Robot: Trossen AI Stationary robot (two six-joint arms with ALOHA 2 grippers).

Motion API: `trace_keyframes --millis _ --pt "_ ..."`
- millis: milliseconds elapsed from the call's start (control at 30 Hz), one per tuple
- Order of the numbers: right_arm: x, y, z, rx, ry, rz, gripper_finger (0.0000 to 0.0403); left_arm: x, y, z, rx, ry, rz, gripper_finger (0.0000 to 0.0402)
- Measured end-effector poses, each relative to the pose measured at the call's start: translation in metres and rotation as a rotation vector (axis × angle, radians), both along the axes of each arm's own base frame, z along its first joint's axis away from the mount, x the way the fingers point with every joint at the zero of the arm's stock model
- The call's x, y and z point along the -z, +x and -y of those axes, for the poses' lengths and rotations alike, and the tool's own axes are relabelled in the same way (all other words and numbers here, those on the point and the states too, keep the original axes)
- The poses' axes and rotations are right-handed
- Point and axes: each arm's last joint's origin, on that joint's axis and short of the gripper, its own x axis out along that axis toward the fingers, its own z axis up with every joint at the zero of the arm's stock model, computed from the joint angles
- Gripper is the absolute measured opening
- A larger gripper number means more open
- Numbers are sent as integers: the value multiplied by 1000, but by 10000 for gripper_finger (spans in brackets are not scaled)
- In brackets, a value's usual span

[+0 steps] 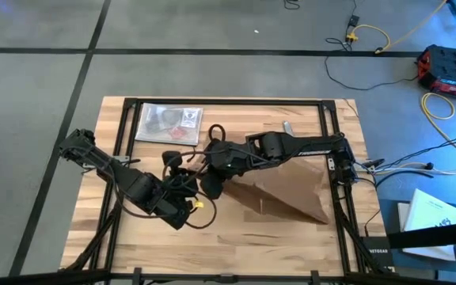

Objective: Unpack boxes
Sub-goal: Break down the box until it is fully flat

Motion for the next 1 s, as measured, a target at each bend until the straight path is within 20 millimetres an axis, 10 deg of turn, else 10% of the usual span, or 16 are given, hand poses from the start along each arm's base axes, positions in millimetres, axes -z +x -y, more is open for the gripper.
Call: trace_keyframes --millis 767,1000 --pt "2 1 1 -118 -6 -7 1 -2 13 -18 -77 -47 58 6" --pt "0 2 -1 -177 -47 24 58 -3 13 -18 -83 -47 74 6"
